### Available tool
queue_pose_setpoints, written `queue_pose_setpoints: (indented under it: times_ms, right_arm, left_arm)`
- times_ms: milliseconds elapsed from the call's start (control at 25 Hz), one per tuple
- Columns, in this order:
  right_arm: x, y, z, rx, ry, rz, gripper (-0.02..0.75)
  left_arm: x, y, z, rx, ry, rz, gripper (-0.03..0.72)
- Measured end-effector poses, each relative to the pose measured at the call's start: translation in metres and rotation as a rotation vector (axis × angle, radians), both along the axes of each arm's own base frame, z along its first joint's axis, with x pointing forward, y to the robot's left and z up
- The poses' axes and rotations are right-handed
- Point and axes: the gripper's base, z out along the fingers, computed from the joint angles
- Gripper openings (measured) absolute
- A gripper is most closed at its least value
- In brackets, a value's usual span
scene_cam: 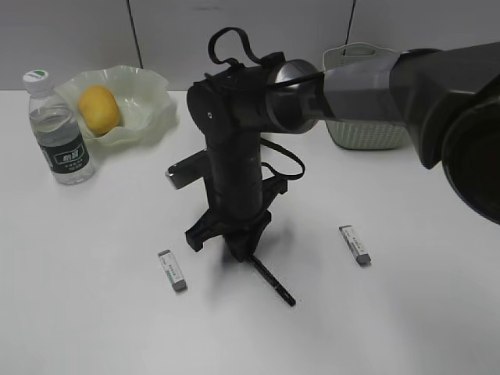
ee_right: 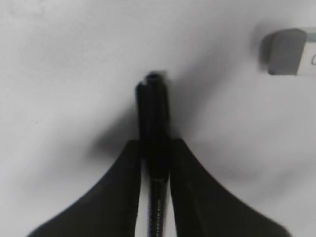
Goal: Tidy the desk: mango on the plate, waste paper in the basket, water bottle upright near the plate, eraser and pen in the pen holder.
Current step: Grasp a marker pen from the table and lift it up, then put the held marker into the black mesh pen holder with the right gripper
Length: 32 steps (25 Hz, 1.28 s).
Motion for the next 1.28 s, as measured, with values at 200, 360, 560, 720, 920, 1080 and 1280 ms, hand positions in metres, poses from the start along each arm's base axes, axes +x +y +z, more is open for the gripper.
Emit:
queue_pose_setpoints:
  times_ms: [200, 360, 560, 720, 920, 1080, 1280]
  right_arm:
    - [0.006, 0.006, 0.010, 0.021, -0.021, 0.004, 0.141]
    - [0.017, 0.016, 0.049, 0.104, -0.122, 0.017, 0.141]
    - [0.029, 0.020, 0.126, 0.288, -0.378, 0.035, 0.138]
    - [0.041, 0.007, 0.173, 0.408, -0.543, 0.009, 0.136]
    - [0.069, -0.023, 0.203, 0.507, -0.698, -0.078, 0.136]
    - [0.086, -0.039, 0.202, 0.555, -0.782, -0.123, 0.134]
    - [0.092, -0.037, 0.183, 0.655, -0.905, -0.104, 0.134]
  left_arm:
    - [0.000, 0.000, 0.000, 0.000, 0.000, 0.000, 0.540]
    - [0.000, 0.000, 0.000, 0.000, -0.001, 0.000, 0.540]
    - [0.000, 0.000, 0.000, 0.000, -0.001, 0.000, 0.540]
    - [0.000, 0.000, 0.000, 0.000, -0.001, 0.000, 0.533]
    - [0.000, 0.000, 0.000, 0.000, -0.001, 0.000, 0.532]
    - [0.000, 0.000, 0.000, 0.000, -0.001, 0.000, 0.529]
    - [0.000, 0.000, 0.000, 0.000, -0.001, 0.000, 0.528]
